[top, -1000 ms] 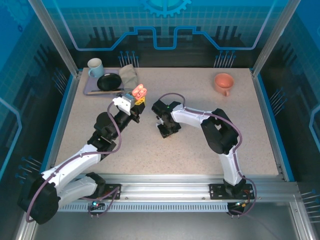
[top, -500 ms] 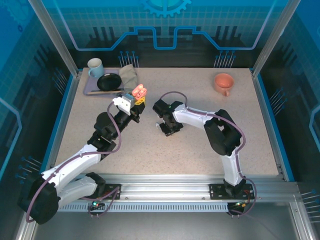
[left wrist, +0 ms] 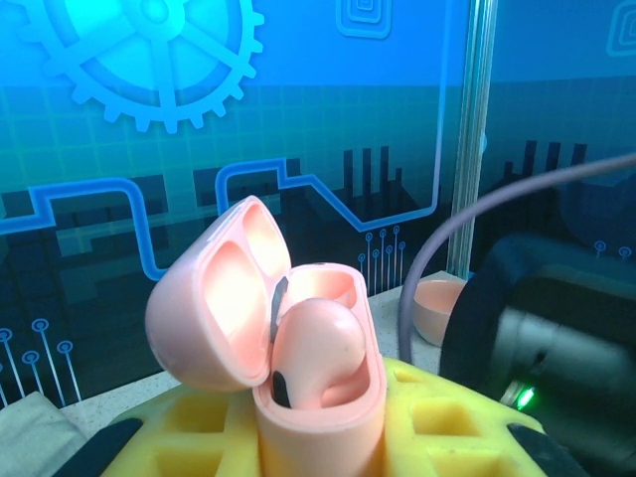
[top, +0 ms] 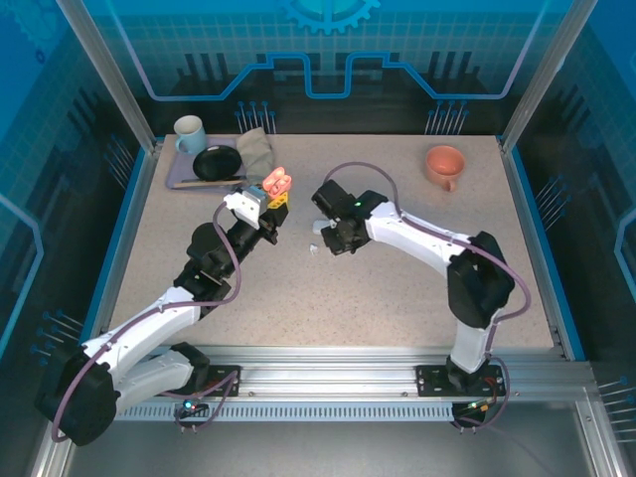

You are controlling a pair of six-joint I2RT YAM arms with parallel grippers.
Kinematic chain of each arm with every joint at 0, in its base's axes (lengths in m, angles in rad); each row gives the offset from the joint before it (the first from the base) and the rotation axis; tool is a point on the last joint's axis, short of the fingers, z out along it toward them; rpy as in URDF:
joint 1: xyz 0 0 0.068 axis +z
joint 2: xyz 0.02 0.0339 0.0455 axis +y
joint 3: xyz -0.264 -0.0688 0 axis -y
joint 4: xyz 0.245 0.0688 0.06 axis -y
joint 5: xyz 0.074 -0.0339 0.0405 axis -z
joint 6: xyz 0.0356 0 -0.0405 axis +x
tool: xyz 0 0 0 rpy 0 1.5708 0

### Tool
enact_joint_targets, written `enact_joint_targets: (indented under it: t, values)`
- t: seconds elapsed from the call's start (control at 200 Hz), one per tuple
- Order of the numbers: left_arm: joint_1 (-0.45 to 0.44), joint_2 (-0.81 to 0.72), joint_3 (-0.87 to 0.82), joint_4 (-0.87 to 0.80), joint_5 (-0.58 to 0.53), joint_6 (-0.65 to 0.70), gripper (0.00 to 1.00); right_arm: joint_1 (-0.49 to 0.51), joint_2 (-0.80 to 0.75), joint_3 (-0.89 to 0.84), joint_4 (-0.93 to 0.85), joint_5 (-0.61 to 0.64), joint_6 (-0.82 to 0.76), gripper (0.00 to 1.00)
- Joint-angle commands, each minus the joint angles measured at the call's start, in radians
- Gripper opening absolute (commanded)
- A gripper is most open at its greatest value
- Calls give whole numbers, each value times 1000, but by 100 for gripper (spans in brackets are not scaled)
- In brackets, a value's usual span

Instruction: Insert wireless bluetooth earbuds into charging case

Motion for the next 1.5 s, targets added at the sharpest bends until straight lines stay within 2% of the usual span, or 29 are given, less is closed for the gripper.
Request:
enact_joint_targets:
  t: [0.0, 0.29, 0.45, 0.65, 0.925, 1.496]
  values:
    - [7, -1, 11, 34, 22, -6, 0, -25, -116, 51, -21, 34, 12, 23]
    - [7, 2, 32, -1, 80, -6, 0, -32, -291, 203, 88, 86, -75, 24]
    - [6, 12, 56, -25, 124, -11, 0, -30, -352, 219, 258, 26, -183, 25]
    - [7, 47, 110, -58, 182, -40, 0, -29, -354, 217, 395, -67, -274, 25]
    - [7, 84, 222, -160, 268, -78, 0, -31, -357, 165, 503, -167, -312, 25]
    - [7, 115, 293, -213, 325, -87, 0, -30, -334, 124, 533, -255, -298, 25]
